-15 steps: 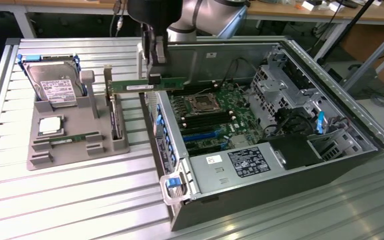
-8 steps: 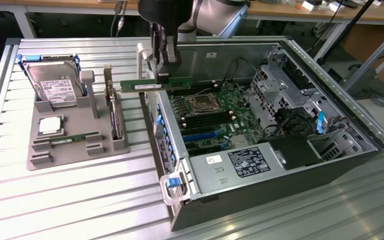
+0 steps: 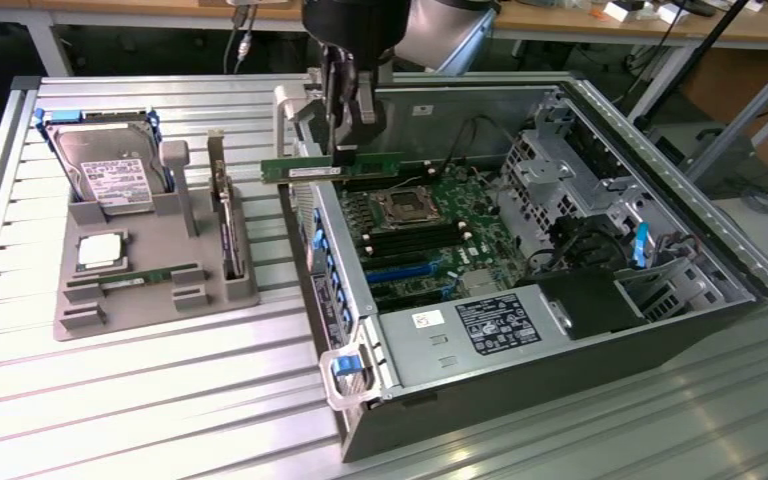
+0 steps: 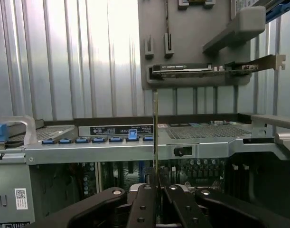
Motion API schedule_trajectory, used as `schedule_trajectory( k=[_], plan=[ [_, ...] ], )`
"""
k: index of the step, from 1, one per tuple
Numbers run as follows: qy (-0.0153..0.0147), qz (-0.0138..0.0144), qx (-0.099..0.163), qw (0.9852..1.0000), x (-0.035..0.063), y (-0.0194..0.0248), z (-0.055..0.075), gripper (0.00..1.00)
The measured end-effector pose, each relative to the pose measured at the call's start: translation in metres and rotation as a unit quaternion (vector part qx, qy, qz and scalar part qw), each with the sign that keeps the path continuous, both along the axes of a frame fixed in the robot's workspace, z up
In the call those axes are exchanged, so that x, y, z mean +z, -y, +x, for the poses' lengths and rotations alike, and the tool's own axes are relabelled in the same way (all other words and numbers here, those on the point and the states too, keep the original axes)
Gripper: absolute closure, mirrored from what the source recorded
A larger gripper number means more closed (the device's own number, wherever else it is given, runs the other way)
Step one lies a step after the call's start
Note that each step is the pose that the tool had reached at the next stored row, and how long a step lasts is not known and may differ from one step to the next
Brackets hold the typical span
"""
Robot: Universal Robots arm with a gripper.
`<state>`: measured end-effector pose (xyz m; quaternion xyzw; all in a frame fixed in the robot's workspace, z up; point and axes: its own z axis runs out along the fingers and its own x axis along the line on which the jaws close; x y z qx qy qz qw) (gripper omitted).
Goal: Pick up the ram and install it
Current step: 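Pick up the ram and move it above insertion slot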
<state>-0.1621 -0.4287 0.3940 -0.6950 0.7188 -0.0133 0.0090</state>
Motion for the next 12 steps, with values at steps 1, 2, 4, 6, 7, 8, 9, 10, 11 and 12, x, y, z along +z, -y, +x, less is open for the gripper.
schedule_trajectory(
  k=[1, 2, 4, 6, 7, 8, 9, 10, 11, 12],
  plan=[
    [0.0, 0.0, 0.0, 1.0, 0.0, 0.0, 0.002, 0.87],
    [0.0, 0.0, 0.0, 1.0, 0.0, 0.0, 0.006, 0.87],
    [-0.0001, 0.0, 0.0, 1.0, 0.0, 0.0, 0.01, 0.87],
    [0.0, 0.0, 0.0, 1.0, 0.0, 0.0, 0.012, 0.87],
    [0.0, 0.0, 0.0, 1.0, 0.0, 0.0, 0.014, 0.87],
    [-0.0001, 0.0, 0.0, 1.0, 0.0, 0.0, 0.015, 0.87],
    [0.0, 0.0, 0.0, 1.0, 0.0, 0.0, 0.016, 0.87],
    [-0.0001, 0.0, 0.0, 1.0, 0.0, 0.0, 0.02, 0.87],
    [-0.0001, 0.0, 0.0, 1.0, 0.0, 0.0, 0.022, 0.87],
    [-0.0001, 0.0, 0.0, 1.0, 0.0, 0.0, 0.024, 0.87]
  ],
)
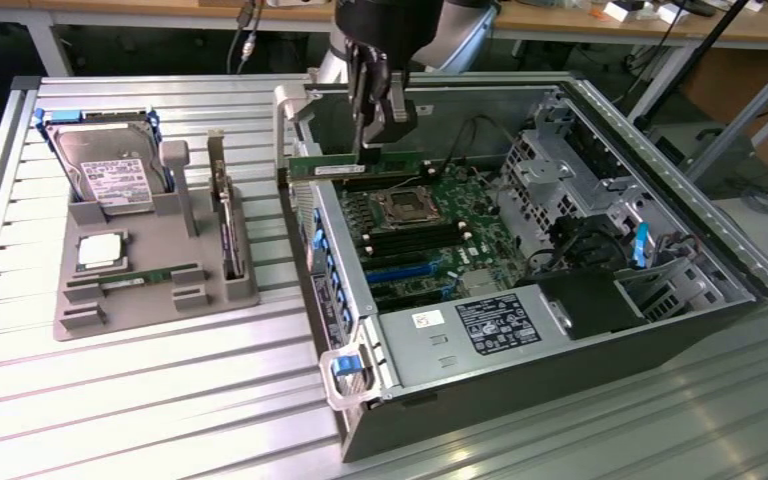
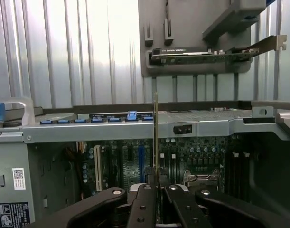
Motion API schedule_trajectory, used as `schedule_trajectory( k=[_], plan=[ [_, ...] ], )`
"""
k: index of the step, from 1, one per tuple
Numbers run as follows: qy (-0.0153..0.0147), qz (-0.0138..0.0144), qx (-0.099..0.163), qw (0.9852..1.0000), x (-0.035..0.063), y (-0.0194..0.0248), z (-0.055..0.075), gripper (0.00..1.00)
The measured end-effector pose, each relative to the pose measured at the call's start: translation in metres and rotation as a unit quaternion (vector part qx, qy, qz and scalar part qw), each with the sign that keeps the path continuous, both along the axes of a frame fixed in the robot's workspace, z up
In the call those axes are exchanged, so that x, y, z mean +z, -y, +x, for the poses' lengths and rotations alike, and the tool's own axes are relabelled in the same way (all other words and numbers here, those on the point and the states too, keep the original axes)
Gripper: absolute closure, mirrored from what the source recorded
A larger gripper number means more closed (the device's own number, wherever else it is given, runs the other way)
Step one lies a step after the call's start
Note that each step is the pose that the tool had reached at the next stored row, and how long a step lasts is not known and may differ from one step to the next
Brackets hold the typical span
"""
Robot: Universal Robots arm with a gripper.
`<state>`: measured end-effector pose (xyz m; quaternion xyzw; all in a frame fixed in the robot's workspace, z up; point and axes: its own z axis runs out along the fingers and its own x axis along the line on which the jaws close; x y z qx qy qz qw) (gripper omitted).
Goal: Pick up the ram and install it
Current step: 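Pick up the ram and move it above insertion slot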
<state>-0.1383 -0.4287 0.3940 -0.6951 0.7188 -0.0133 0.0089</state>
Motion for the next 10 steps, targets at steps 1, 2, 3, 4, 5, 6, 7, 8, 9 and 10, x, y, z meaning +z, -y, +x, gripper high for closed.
schedule_trajectory(
  k=[1, 2, 3, 4, 5, 6, 7, 8, 9, 10],
  plan=[
    [0.0, 0.0, 0.0, 1.0, 0.0, 0.0, 0.002, 0.87],
    [0.0, 0.0, 0.0, 1.0, 0.0, 0.0, 0.003, 0.87],
    [0.0, 0.0, 0.0, 1.0, 0.0, 0.0, 0.005, 0.87],
    [0.0, 0.0, 0.0, 1.0, 0.0, 0.0, 0.008, 0.87],
    [0.0, 0.0, 0.0, 1.0, 0.0001, 0.0, 0.01, 0.87],
    [0.0, 0.0, 0.0, 1.0, 0.0, 0.0, 0.011, 0.87],
    [0.0, 0.0, 0.0, 1.0, 0.0, 0.0, 0.014, 0.87],
    [0.0, 0.0, 0.0, 1.0, 0.0, 0.0, 0.017, 0.87],
    [0.0, 0.0, 0.0, 1.0, 0.0, 0.0, 0.018, 0.87],
    [0.0, 0.0, 0.0, 1.0, 0.0, 0.0, 0.022, 0.87]
  ],
)
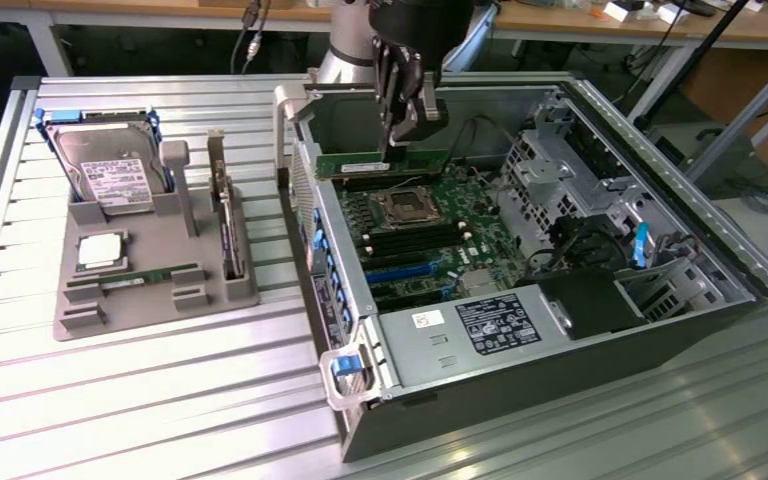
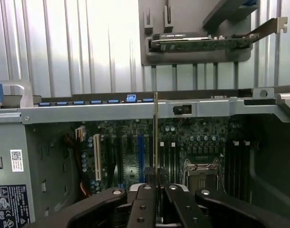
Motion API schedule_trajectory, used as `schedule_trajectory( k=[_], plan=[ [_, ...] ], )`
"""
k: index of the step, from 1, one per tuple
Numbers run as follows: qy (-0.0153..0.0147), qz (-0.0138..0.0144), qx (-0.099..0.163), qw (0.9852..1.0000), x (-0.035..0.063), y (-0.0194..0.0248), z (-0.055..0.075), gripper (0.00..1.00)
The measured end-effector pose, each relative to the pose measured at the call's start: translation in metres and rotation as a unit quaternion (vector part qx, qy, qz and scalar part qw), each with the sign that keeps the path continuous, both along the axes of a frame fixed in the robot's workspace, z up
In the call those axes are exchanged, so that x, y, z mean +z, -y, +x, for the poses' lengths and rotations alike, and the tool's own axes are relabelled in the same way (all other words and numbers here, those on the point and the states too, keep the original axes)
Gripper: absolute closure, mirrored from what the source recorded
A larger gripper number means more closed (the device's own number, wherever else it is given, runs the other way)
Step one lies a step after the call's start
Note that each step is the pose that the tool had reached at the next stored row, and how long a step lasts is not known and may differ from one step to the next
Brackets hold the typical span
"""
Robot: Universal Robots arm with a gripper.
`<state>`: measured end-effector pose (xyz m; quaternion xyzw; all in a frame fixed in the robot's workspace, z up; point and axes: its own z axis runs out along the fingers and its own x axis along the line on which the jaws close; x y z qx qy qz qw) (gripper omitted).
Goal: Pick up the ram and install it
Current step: 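Pick up the ram and move it above insertion slot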
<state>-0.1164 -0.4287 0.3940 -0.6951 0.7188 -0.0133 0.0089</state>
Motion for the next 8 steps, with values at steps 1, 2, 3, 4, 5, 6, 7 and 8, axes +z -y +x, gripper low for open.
schedule_trajectory(
  k=[1, 2, 3, 4, 5, 6, 7, 8],
  plan=[
    [0.0, 0.0, 0.0, 1.0, 0.0, 0.0, 0.002, 0.87],
    [0.0, 0.0, 0.0, 1.0, 0.0, 0.0, 0.004, 0.87],
    [0.0, 0.0, 0.0, 1.0, 0.0, 0.0, 0.006, 0.87],
    [0.0, 0.0, 0.0, 1.0, 0.0, 0.0, 0.009, 0.87],
    [0.0, 0.0, 0.0, 1.0, 0.0, 0.0, 0.011, 0.87],
    [-0.0001, 0.0, 0.0, 1.0, 0.0, 0.0, 0.013, 0.87],
    [-0.0001, 0.0, 0.0, 1.0, 0.0, 0.0, 0.015, 0.87],
    [-0.0001, 0.0, 0.0, 1.0, 0.0, 0.0, 0.018, 0.87]
  ],
)
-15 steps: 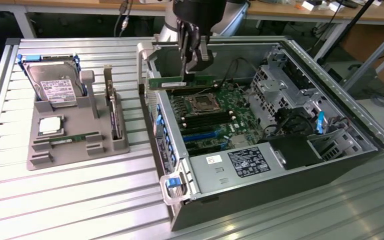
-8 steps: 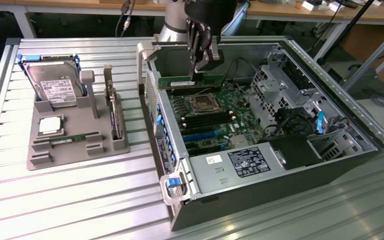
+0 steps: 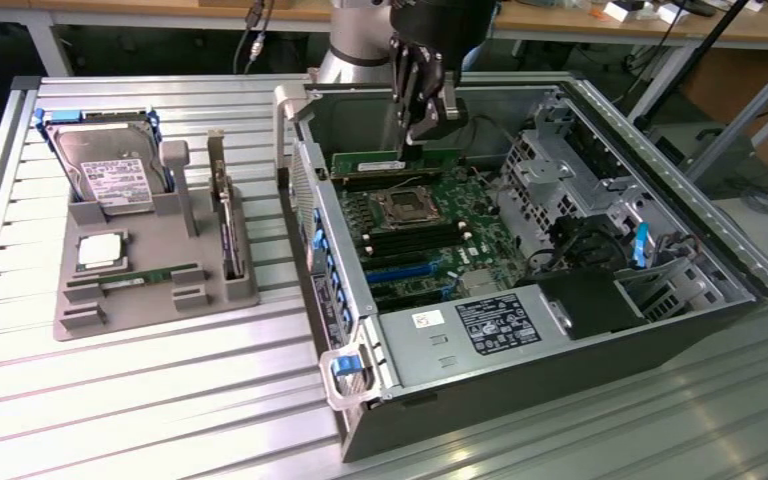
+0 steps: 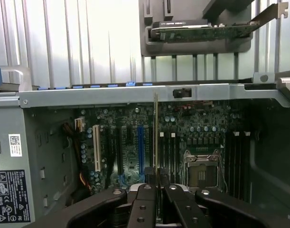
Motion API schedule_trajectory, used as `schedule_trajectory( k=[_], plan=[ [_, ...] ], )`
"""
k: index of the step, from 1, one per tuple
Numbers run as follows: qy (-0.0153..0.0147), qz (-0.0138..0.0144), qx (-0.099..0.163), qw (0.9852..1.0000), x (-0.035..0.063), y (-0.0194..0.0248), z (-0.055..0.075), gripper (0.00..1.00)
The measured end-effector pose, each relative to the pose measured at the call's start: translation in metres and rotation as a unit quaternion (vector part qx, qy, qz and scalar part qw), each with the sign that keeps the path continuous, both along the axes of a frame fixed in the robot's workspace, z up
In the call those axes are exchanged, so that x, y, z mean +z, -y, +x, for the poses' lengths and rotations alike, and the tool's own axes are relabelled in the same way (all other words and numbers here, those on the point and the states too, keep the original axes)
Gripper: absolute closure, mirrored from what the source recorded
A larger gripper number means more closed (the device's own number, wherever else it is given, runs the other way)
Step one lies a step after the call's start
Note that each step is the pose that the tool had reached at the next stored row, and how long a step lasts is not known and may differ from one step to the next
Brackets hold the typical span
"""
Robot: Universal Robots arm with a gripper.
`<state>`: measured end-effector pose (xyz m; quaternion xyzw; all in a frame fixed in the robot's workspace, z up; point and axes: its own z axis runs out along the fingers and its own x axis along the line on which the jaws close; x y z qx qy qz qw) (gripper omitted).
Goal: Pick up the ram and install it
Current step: 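Pick up the ram and move it above insertion slot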
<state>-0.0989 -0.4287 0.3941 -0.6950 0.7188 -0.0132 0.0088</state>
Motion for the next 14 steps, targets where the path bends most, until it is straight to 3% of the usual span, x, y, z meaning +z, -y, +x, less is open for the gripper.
schedule_trajectory(
  k=[14],
  plan=[
    [0.0, 0.0, 0.0, 1.0, 0.0, 0.0, 0.029, 0.87]
  ],
)
